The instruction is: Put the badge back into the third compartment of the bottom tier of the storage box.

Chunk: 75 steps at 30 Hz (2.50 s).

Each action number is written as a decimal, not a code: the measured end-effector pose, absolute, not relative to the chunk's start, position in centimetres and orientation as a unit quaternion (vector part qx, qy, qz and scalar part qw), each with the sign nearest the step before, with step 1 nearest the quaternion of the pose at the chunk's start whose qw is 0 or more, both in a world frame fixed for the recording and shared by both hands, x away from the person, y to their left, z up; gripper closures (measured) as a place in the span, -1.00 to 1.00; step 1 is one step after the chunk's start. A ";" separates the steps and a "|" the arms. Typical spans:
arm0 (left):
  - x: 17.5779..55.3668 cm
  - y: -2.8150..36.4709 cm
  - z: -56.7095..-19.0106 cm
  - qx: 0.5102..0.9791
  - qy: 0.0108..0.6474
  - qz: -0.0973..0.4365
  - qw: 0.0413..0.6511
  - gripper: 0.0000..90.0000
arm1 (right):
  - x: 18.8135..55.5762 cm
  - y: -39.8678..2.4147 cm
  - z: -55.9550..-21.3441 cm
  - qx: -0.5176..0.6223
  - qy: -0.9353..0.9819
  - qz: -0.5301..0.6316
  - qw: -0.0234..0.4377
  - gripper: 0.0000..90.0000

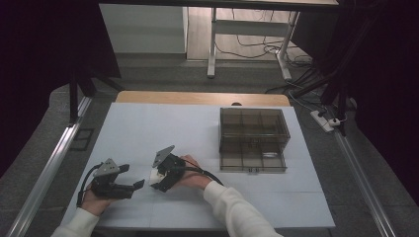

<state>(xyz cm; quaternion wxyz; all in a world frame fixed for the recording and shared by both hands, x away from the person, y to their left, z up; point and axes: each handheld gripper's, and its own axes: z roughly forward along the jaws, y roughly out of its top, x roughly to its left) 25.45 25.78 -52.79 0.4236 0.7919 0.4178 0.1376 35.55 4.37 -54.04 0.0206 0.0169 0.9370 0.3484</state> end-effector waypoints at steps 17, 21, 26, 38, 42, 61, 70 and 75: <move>25.5 25.9 -52.8 0.791 0.419 0.138 0.424 -0.72 | 35.4 4.6 -53.6 -0.002 0.939 0.342 0.026 -0.27; 25.5 25.9 -52.8 0.791 0.419 0.139 0.424 -0.72 | 35.6 4.0 -53.2 0.005 0.937 0.349 0.032 -0.27; 25.4 25.8 -52.8 0.791 0.419 0.140 0.424 -0.72 | 35.7 3.4 -52.6 0.012 0.933 0.358 0.036 -0.26; 25.4 25.8 -52.8 0.791 0.420 0.141 0.423 -0.72 | 35.5 1.5 -51.3 0.014 0.929 0.367 0.053 -0.26; 25.4 25.8 -52.8 0.791 0.420 0.141 0.422 -0.72 | 35.5 0.5 -50.9 0.017 0.927 0.370 0.062 -0.26; 25.5 25.7 -52.9 0.793 0.420 0.142 0.419 -0.72 | 34.6 -4.4 -49.1 0.049 0.917 0.384 0.095 -0.26; 25.6 25.4 -52.8 0.794 0.419 0.144 0.417 -0.72 | 34.3 -6.4 -48.3 0.065 0.909 0.397 0.107 -0.26; 25.6 25.5 -52.8 0.793 0.419 0.145 0.418 -0.72 | 34.1 -7.3 -48.0 0.072 0.905 0.403 0.112 -0.26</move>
